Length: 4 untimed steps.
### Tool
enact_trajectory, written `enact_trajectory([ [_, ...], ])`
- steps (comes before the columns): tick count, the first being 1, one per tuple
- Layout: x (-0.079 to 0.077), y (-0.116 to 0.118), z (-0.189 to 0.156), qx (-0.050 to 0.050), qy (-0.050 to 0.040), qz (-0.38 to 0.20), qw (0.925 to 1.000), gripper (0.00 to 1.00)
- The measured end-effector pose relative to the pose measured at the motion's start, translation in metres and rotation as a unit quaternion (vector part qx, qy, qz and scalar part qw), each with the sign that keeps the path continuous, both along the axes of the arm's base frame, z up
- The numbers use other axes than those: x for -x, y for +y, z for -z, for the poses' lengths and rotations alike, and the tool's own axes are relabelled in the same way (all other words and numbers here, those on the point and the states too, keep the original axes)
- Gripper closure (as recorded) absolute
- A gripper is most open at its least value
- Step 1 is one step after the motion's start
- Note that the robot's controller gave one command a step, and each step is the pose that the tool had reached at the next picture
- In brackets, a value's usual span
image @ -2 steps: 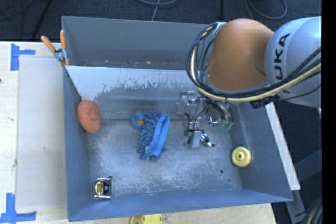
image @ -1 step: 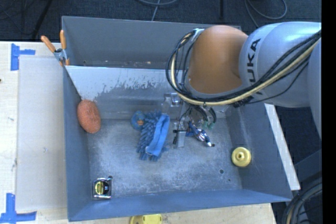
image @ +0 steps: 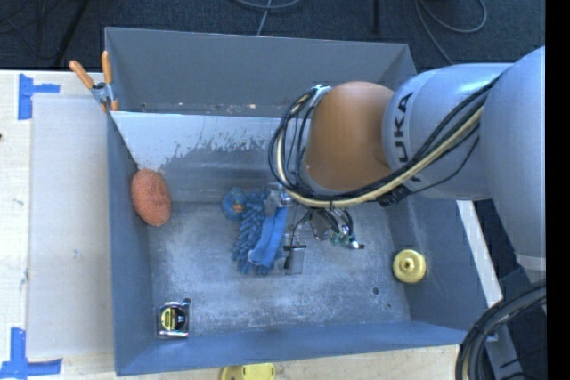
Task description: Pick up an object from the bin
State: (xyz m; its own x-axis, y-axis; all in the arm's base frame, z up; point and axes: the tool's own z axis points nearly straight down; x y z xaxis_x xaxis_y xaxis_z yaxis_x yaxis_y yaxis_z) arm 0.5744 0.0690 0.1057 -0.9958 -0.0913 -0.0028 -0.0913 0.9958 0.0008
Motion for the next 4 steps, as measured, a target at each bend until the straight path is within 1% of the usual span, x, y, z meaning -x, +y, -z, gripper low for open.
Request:
enact_trajectory([
  [1,-0.0107,0.0084,0.027,0.001,0.001,-0.091,0.9959,0.0],
  [2,-0.0072,0.0176,0.03,0.0,-0.0064,-0.21,0.9777,1.0],
  [4,-0.0072,0.0174,0.0301,0.0,-0.0062,-0.208,0.9781,1.0],
])
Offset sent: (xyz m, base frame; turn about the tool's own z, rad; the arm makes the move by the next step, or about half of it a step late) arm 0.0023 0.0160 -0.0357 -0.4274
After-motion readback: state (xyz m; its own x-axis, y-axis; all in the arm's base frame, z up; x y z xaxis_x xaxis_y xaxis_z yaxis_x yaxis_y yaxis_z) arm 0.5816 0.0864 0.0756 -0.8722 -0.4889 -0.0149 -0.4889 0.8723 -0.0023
